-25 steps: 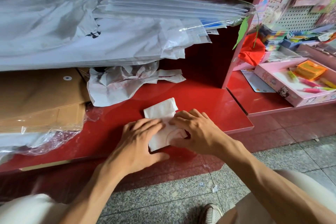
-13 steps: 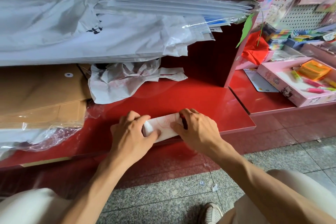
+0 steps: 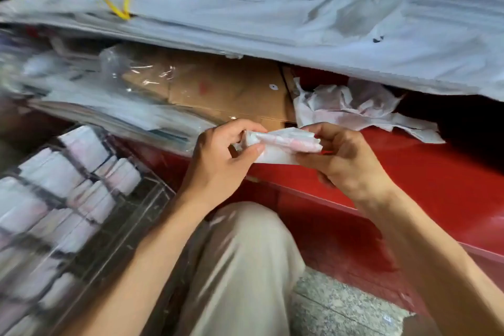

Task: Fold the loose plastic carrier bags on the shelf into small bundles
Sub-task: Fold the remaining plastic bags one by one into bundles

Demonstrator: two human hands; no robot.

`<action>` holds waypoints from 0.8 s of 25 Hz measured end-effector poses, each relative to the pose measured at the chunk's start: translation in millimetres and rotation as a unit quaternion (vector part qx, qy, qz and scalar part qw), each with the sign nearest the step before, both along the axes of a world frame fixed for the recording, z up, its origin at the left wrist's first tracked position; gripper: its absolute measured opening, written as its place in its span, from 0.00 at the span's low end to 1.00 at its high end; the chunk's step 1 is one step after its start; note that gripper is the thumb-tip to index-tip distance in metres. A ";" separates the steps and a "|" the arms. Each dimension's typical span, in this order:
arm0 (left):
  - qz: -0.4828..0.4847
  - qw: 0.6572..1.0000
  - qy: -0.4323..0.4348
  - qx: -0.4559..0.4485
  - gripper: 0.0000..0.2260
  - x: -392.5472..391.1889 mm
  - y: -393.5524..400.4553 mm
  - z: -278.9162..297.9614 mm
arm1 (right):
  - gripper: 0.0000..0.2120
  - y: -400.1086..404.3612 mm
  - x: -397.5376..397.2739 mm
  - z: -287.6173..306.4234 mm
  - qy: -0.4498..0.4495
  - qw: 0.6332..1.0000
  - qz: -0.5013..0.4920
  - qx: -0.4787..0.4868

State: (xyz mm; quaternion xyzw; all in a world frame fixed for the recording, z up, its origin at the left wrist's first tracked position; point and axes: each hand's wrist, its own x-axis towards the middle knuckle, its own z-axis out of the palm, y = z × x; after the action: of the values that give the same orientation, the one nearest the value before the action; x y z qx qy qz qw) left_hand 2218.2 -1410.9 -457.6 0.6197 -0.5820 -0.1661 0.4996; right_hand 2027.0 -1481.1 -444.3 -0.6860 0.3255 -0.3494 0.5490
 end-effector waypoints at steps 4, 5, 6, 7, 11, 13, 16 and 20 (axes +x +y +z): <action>0.159 0.983 0.085 -0.013 0.08 80.6 91.1 -26.3 | 0.04 34.0 126.1 6.5 0.063 0.977 0.203 0.011; 0.199 0.972 0.124 -0.005 0.07 98.1 115.6 -39.8 | 0.04 46.5 158.1 4.3 0.078 0.972 0.221 0.012; 0.242 0.959 0.148 0.019 0.08 114.6 140.2 -58.9 | 0.05 58.8 188.8 -0.9 0.087 0.971 0.223 0.019; 0.286 0.946 0.137 0.062 0.07 128.9 164.4 -81.9 | 0.06 68.9 217.9 -10.9 0.094 0.972 0.213 0.026; 0.385 0.858 -0.002 0.341 0.21 158.6 250.6 -185.7 | 0.14 99.5 297.7 -71.3 0.147 0.969 0.196 -0.035; 0.382 0.839 -0.028 0.387 0.30 167.3 280.6 -215.5 | 0.12 120.1 323.4 -102.0 0.182 0.957 0.223 -0.036; 0.372 0.834 -0.045 0.404 0.38 185.3 286.2 -223.9 | 0.08 151.2 344.7 -130.3 0.223 0.925 0.291 -0.100; 0.402 0.827 -0.025 0.393 0.38 202.2 258.4 -222.9 | 0.10 164.4 356.9 -153.2 0.260 0.875 0.326 -0.248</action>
State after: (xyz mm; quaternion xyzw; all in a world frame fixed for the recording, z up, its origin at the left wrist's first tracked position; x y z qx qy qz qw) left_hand 2420.4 -1152.6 -680.5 0.9466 -0.1796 -0.1501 0.2217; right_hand 2383.9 -1316.7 -597.6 -0.9329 0.1171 -0.0291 0.3395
